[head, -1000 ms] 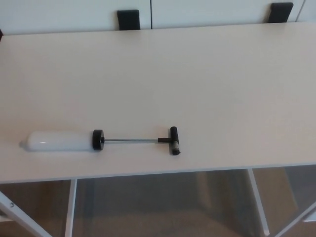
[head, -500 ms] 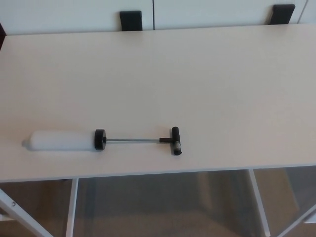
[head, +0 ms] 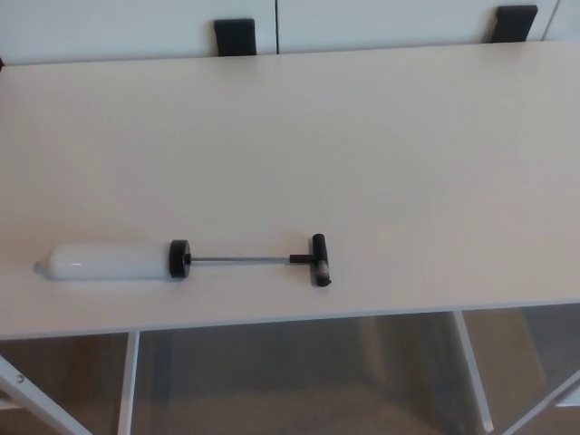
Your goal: The robot walks towards a desk on which an air pump is kept in the middle. It lifts it up and holds it with its left hand and uses its right hand to compress it by pushing its handle inwards.
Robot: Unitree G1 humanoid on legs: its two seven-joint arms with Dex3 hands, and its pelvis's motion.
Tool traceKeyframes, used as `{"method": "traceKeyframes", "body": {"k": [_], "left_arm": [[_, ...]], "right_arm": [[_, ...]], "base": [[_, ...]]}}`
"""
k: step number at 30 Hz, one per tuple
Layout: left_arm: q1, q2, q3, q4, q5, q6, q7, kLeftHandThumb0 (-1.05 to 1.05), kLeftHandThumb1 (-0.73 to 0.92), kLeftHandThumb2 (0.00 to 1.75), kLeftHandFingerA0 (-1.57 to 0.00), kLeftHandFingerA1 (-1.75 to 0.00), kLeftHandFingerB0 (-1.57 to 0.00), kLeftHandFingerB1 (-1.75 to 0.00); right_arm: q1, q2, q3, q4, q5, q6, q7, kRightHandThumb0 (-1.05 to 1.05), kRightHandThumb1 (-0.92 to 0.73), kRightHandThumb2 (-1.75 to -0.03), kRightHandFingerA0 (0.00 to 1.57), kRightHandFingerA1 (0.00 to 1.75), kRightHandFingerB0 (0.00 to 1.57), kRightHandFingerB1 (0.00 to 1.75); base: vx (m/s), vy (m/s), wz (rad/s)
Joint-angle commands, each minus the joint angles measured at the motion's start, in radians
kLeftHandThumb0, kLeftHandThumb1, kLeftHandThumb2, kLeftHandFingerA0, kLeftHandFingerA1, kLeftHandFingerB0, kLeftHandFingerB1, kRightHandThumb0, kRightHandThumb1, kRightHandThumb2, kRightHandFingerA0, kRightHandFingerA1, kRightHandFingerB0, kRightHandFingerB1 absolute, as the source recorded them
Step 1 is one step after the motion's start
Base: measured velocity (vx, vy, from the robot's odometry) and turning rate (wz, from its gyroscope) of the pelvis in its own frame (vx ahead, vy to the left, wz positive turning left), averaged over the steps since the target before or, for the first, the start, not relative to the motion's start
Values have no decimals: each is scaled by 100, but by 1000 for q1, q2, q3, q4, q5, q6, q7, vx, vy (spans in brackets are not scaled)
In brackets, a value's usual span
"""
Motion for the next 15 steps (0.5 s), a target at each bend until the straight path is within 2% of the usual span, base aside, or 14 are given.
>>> {"method": "traceKeyframes", "body": {"k": [1, 2, 3, 10, 15], "left_arm": [[-286, 234, -477, 118, 488, 20, -49, -17, 38, 87, -1, -50, 0, -46], [-291, 231, -502, 130, 506, 16, -47, -17, 38, 87, -1, -50, 0, -46], [-296, 223, -534, 148, 529, 11, -48, -22, 43, 54, -10, -27, -13, -27], [-330, 197, -688, 210, 616, 40, -58, -22, 41, 56, -8, -22, -9, -25], [-397, 160, -823, 300, 703, 61, -65, -21, 42, 60, -6, -21, -7, -26]], "right_arm": [[22, -16, -5, -50, 41, 50, 15, -14, -38, -87, 30, 58, 12, 49], [24, -15, -4, -52, 39, 49, 13, -14, -38, -87, 30, 58, 12, 49], [26, -13, -1, -54, 37, 49, 11, -14, -39, -88, 29, 58, 12, 49], [24, -20, 1, -38, 36, 42, 25, -15, -38, -86, 27, 57, 11, 49], [7, -19, 5, -36, 38, 48, 21, -12, -37, -86, 33, 59, 12, 49]], "base": [[0, 0, 0], [0, 0, 0], [0, 0, 0], [0, 0, 0], [0, 0, 0]]}}
